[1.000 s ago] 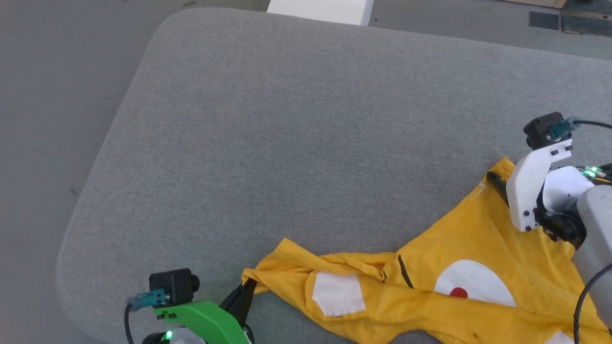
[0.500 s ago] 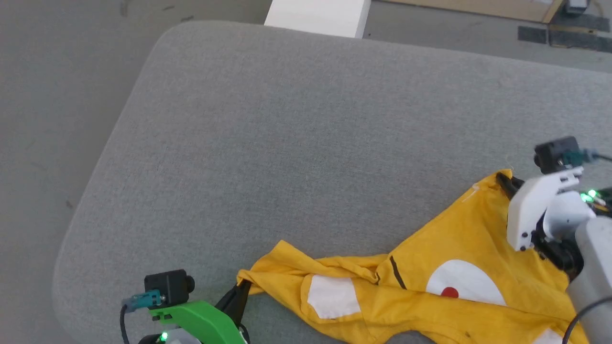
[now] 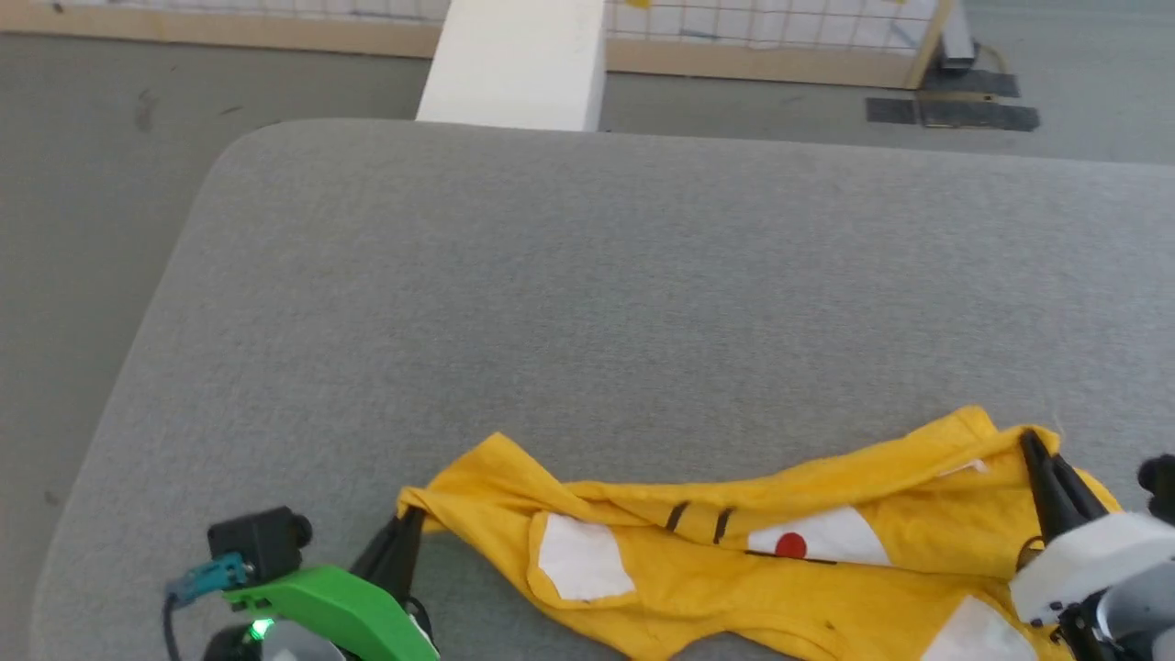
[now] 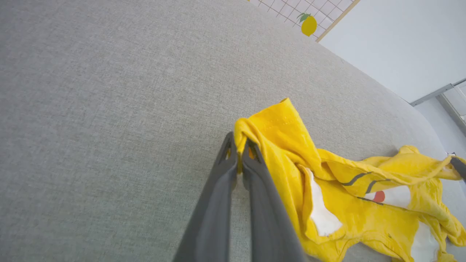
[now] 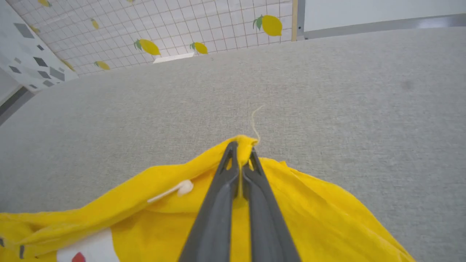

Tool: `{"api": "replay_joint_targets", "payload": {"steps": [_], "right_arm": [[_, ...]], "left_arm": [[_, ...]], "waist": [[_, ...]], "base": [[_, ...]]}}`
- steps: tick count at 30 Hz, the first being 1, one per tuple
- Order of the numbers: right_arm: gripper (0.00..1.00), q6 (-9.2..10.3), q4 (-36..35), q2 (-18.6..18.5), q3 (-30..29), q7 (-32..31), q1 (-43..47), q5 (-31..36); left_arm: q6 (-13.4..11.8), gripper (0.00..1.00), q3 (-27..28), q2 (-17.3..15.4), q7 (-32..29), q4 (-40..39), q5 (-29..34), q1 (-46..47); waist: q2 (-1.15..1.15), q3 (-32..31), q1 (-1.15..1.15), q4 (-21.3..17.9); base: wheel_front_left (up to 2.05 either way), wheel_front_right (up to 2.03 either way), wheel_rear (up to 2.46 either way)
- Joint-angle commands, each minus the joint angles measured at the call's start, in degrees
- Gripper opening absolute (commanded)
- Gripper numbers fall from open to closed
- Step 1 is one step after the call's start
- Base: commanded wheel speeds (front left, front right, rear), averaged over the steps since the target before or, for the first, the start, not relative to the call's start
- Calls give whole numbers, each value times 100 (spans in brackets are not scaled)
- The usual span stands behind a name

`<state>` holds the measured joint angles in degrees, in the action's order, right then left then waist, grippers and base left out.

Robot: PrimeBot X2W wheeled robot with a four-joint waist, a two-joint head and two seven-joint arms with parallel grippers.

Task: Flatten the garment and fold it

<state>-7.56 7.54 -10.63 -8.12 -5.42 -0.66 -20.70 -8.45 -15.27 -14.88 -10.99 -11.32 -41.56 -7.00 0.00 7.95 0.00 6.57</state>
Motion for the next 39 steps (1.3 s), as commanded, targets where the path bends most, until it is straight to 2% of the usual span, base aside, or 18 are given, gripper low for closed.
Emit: {"api": "replay_joint_targets", "payload": {"steps": [1, 5, 8, 9, 10, 15, 19, 25, 28, 32, 39], "right_arm": [[0, 8, -208, 51, -83, -79, 92, 73], [0, 8, -1009, 73, -226, -580, 128, 264], [0, 8, -1482, -124, -192, -1038, -153, 341], [0, 8, -1695, -559, -13, -1582, -736, 308], [0, 8, -1729, -703, 33, -1736, -942, 282], [0, 8, -1796, -1422, 365, -2365, -2319, 121], [0, 8, -1597, -1795, 753, -2634, -3551, 96], [0, 8, -889, -1927, 1203, -2730, -5481, 187], [0, 8, -429, -1666, 1150, -2635, -6290, 105], [0, 8, 186, -1498, 1115, -2373, -7204, 361], [0, 8, 883, -1168, 997, -1582, -8234, 862]], "left_arm": [[38, 0, 86, -68, 80, -32, 26, 173], [119, 0, 187, -230, 68, -97, 143, 736], [206, 0, 226, -328, -71, -160, 173, 1379], [280, 0, 204, -565, -388, -171, 360, 2237], [303, 0, 199, -597, -487, -196, 374, 2515], [462, 0, 223, -656, -998, -69, 284, 4156], [394, 0, 379, -615, -1240, 163, 234, 5418], [334, 0, 432, -751, -1319, 800, 670, 7292], [302, 0, 419, -852, -1002, 1175, 1121, 8109], [273, 0, 482, -800, -370, 1744, 1451, 9036], [316, 0, 711, -759, 1288, 2470, 1821, 10068]], "waist": [[0, -113, 0, -272], [0, -35, 0, -486], [0, 118, 0, -624], [0, 369, 0, -777], [0, 483, 0, -816], [0, 1123, 0, -1007], [0, 1670, 0, -1184], [0, 2312, 0, -1387], [0, 2525, 0, -1431], [0, 2715, 0, -1471], [0, 2755, 0, -1491]], "base": [[0, 0, 0], [0, 0, 0], [0, 0, 0], [0, 0, 0], [0, 0, 0], [0, 0, 0], [0, 0, 0], [0, 0, 0], [0, 0, 0], [0, 0, 0], [0, 0, 0]]}}
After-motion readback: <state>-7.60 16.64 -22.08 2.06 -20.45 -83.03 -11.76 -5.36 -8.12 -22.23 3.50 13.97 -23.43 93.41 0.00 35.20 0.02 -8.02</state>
